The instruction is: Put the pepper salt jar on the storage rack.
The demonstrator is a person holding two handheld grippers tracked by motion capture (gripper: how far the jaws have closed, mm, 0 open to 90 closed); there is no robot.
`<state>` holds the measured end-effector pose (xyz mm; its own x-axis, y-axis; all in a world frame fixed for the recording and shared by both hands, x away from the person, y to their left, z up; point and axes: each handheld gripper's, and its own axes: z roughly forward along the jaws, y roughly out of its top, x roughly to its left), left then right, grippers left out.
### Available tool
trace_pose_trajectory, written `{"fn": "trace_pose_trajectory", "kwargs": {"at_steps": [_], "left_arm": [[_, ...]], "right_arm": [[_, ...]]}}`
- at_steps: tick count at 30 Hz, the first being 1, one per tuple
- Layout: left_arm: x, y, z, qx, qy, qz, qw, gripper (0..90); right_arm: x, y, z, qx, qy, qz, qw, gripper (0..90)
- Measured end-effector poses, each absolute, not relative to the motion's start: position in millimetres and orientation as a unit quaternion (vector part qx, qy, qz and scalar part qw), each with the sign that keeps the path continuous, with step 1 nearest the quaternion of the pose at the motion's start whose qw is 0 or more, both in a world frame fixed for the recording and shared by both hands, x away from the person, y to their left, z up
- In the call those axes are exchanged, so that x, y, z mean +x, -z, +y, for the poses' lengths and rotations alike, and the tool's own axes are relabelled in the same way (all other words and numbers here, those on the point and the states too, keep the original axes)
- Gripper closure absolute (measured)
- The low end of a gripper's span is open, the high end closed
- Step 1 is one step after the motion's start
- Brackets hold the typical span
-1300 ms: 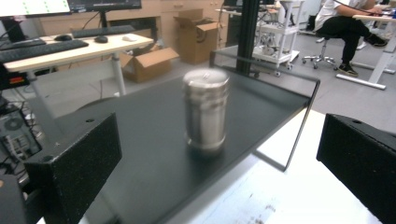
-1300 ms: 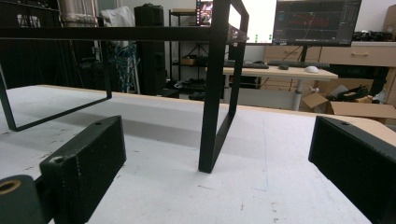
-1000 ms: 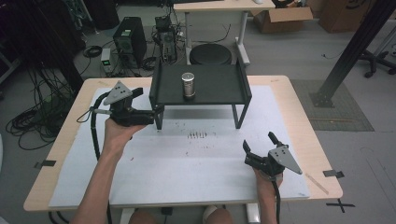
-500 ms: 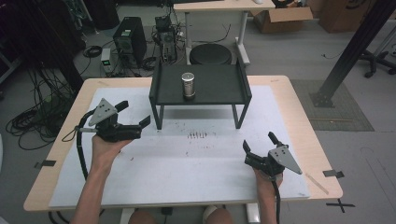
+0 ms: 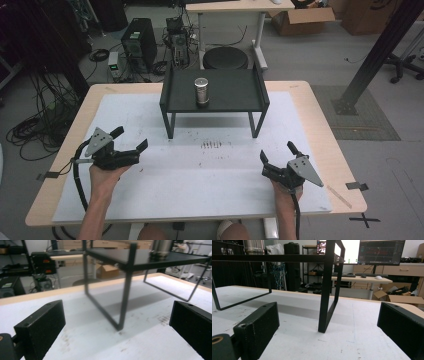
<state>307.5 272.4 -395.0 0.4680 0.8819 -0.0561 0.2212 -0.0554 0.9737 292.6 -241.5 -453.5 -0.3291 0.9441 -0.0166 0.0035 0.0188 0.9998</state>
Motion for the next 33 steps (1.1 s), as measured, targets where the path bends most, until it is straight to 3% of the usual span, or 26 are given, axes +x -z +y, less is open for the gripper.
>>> {"fn": "trace_pose_trajectory", "kwargs": {"at_steps": [20,33], "left_arm": [[283,441,308,0.629,-0.349,0.441,0.536,2.0],[270,451,312,0.606,-0.380,0.424,0.556,2.0]], "right_arm": [[292,454,-241,0.407,-0.569,0.583,0.413,3.5],[292,454,-241,0.407,-0.569,0.583,0.413,3.5]]}}
